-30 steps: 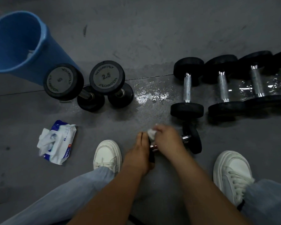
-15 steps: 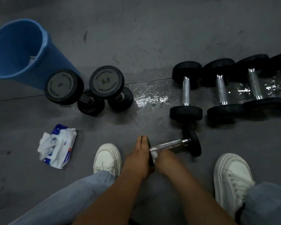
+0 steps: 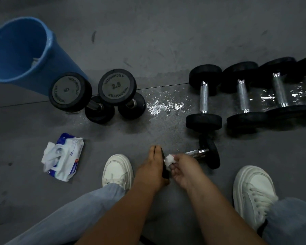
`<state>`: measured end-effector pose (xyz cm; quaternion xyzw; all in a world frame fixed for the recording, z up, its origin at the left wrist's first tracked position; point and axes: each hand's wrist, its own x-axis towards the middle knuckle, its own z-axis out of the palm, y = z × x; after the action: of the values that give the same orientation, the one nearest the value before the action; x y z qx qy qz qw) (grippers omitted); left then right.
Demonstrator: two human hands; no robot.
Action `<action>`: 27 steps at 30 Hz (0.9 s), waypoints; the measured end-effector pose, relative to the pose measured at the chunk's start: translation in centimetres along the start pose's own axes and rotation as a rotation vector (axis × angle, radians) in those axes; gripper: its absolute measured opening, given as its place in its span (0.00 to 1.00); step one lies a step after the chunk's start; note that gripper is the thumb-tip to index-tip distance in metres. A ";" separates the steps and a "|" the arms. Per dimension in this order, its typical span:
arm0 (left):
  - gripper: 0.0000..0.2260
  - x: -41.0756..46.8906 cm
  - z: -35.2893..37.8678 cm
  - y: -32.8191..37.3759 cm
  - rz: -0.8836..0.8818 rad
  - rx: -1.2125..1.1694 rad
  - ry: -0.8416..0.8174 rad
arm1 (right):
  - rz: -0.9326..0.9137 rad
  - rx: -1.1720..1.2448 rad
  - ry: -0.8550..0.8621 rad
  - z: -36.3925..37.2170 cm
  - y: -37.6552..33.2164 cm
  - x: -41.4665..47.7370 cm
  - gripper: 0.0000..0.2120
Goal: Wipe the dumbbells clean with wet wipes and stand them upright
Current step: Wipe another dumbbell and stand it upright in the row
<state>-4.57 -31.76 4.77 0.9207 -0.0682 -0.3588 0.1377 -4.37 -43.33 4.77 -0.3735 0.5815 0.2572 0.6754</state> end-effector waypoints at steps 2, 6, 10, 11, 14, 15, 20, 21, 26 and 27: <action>0.52 -0.1 0.1 0.0 0.010 0.001 0.009 | -0.015 -0.025 -0.056 0.1 0.3 -0.6 0.07; 0.53 -0.3 0.0 0.0 0.011 -0.003 0.009 | -0.235 -0.481 0.080 -1.3 1.6 0.0 0.07; 0.53 -0.2 -0.1 0.1 0.014 -0.008 0.009 | -0.351 -0.648 0.107 -1.7 2.4 0.4 0.09; 0.53 -0.1 -0.1 0.0 0.017 -0.009 0.014 | -0.425 -0.601 0.132 -1.4 2.8 0.1 0.08; 0.50 -0.2 0.0 0.0 0.026 -0.019 0.024 | -0.652 -0.549 0.131 -0.2 3.5 -0.7 0.11; 0.50 -0.1 0.0 0.0 0.030 -0.015 0.032 | -0.722 -0.530 0.188 -0.1 3.0 -1.0 0.12; 0.55 0.0 0.0 0.0 0.015 -0.011 0.000 | -0.900 -0.587 0.581 -2.0 1.7 -2.1 0.29; 0.55 0.1 0.0 0.0 0.017 -0.011 0.003 | -0.896 -0.675 0.581 -2.1 2.5 -2.5 0.33; 0.53 -0.1 0.1 0.0 0.030 -0.014 0.028 | -0.656 -0.563 0.535 -0.8 3.0 -1.8 0.37; 0.53 -0.2 0.1 0.0 0.024 -0.012 0.021 | -0.590 -0.312 0.488 -0.7 2.5 -1.7 0.32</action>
<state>-4.73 -31.73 4.83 0.9228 -0.0758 -0.3476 0.1481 -7.09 -42.22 5.87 -0.6723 0.5466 0.0416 0.4975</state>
